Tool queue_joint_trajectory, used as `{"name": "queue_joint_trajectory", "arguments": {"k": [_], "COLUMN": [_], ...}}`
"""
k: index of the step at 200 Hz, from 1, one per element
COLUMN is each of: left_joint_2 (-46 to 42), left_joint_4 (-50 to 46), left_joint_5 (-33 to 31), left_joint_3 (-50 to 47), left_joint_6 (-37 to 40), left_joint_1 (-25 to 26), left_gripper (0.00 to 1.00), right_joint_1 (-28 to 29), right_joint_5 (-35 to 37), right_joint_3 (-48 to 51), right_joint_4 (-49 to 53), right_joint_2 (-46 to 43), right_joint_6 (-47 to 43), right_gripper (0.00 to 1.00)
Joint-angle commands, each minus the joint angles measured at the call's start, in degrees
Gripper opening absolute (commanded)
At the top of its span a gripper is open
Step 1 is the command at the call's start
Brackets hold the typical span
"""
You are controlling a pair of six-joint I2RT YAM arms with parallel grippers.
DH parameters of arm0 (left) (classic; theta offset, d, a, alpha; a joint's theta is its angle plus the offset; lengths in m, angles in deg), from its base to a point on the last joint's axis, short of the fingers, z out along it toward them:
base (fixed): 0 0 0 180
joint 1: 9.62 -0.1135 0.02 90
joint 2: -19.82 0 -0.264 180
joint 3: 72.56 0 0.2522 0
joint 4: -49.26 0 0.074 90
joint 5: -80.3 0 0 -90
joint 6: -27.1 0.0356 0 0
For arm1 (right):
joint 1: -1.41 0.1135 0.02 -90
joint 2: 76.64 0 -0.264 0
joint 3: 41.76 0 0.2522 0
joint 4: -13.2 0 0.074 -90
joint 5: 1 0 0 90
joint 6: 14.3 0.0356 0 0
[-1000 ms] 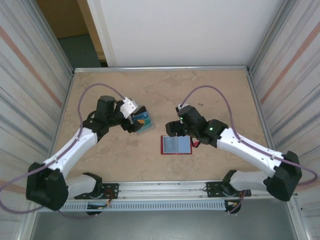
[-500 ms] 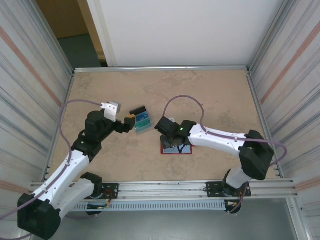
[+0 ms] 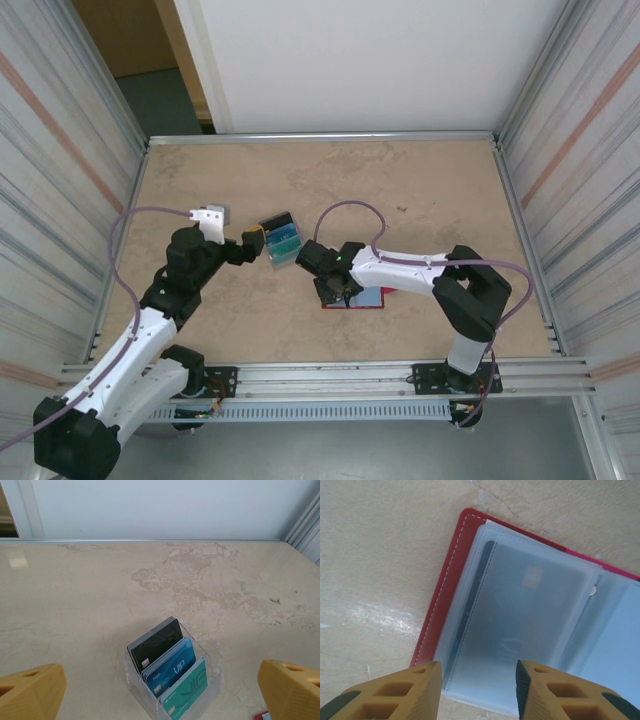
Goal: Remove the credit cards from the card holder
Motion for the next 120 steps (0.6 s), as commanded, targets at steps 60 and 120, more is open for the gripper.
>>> {"name": "queue_joint_trajectory", "arguments": {"k": [60, 120], "left_joint_2": [0.5, 0.5], "left_joint_4": [0.4, -0.1], "left_joint_5": [-1.2, -1.1], "left_joint_3": [0.1, 0.5], "left_joint_6": [-0.5, 0.3], "left_joint_1": [-0.1, -0.1], "left_gripper": [0.99, 0.99], "right_joint_1": [-1.1, -2.7], "right_joint_5": [-3.4, -4.0], "right_joint_3": [1.3, 4.0], "right_joint_4": [-1.6, -3.2], "right_joint_2": [1.5, -1.2], "right_joint_6": [3.3, 3.7], "right_gripper": [0.44, 0.41]}}
